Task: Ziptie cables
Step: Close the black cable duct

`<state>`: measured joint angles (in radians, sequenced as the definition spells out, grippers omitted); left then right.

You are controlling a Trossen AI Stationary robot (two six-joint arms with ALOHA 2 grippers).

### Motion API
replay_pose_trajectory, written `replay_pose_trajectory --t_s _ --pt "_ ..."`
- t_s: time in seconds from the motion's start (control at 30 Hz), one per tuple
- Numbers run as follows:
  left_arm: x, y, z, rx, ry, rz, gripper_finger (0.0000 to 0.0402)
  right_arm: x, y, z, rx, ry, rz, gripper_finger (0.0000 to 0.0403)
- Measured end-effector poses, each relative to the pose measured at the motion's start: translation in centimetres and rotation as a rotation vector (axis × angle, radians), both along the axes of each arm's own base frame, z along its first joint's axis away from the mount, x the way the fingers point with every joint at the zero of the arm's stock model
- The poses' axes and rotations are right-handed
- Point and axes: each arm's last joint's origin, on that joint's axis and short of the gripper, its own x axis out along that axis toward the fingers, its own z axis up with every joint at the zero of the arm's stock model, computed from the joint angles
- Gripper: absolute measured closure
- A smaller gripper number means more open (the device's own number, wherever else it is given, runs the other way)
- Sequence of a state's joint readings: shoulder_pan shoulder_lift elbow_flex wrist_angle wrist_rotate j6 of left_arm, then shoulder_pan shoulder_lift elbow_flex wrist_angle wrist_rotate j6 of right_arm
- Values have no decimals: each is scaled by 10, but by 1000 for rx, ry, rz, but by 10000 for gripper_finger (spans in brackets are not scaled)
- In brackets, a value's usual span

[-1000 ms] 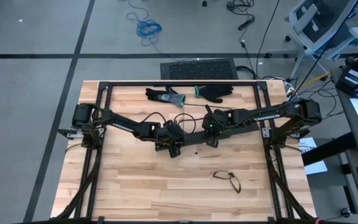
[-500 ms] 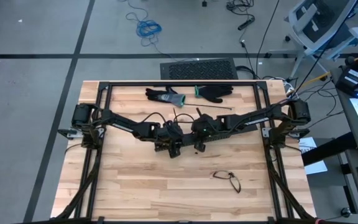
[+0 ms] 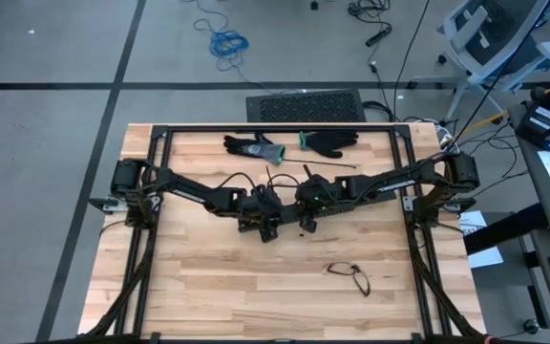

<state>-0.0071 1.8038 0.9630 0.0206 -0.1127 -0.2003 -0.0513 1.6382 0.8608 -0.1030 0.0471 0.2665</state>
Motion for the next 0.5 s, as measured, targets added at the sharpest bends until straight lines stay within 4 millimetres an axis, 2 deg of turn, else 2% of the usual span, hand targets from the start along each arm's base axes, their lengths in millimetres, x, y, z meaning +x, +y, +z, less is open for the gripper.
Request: replay_pose_trajectory --t_s 0.13,0.5 --pt "0 0 0 -11 -1 -7 156 0 0 0 -2 -4 -4 403" --pt "-1 -2 1 -44 12 -37 43 1 0 1 -4 -12 -6 403"
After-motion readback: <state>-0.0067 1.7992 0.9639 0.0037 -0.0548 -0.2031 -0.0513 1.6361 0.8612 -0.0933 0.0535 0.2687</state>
